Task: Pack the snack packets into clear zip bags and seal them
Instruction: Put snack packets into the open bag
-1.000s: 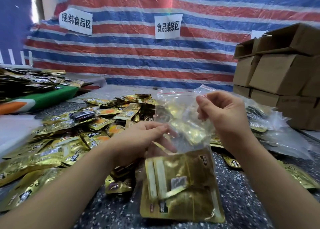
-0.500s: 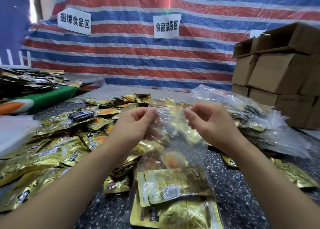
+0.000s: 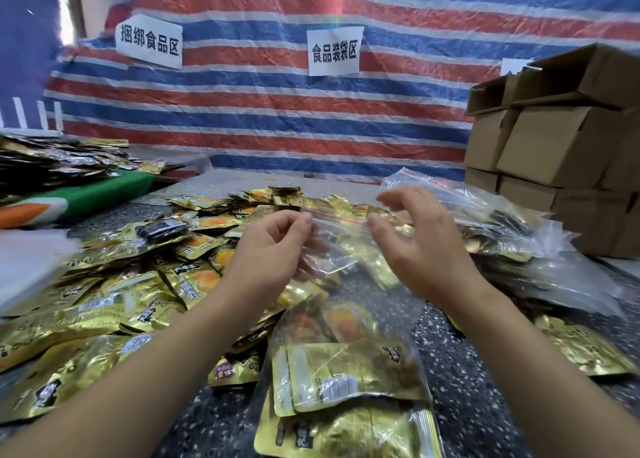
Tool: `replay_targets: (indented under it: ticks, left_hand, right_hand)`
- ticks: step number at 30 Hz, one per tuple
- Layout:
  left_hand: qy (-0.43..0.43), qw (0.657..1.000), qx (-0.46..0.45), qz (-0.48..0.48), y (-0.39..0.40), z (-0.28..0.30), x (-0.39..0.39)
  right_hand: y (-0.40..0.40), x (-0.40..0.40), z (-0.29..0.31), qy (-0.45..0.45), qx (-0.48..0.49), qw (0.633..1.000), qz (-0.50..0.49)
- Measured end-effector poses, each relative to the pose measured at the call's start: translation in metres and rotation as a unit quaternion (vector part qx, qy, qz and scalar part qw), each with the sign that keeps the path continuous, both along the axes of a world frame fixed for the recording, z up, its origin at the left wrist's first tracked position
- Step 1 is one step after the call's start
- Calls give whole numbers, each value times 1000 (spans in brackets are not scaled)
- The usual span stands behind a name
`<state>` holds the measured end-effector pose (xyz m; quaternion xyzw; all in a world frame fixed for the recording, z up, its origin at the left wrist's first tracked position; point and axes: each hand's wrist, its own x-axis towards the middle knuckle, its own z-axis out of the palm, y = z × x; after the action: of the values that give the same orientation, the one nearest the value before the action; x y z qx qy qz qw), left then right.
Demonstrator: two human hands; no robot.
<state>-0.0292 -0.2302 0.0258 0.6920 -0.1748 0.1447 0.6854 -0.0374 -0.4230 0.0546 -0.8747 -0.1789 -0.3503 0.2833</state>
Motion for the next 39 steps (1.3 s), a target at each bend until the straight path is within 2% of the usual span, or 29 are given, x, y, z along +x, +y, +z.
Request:
replay_targets:
  ticks: [6,18,39]
  left_hand:
    - [-67,994,77,-24,-6,-5,-4]
    - [-123,990,65,-1,-7,-2,-8]
    - [-162,981,99,34,-9,-4,-8]
  right_hand:
    - [22,-13,1,42,-128,991,11]
    - [29,-16,3,28,-35,997,71]
    - [33,-15,-2,-7,-28,997,66]
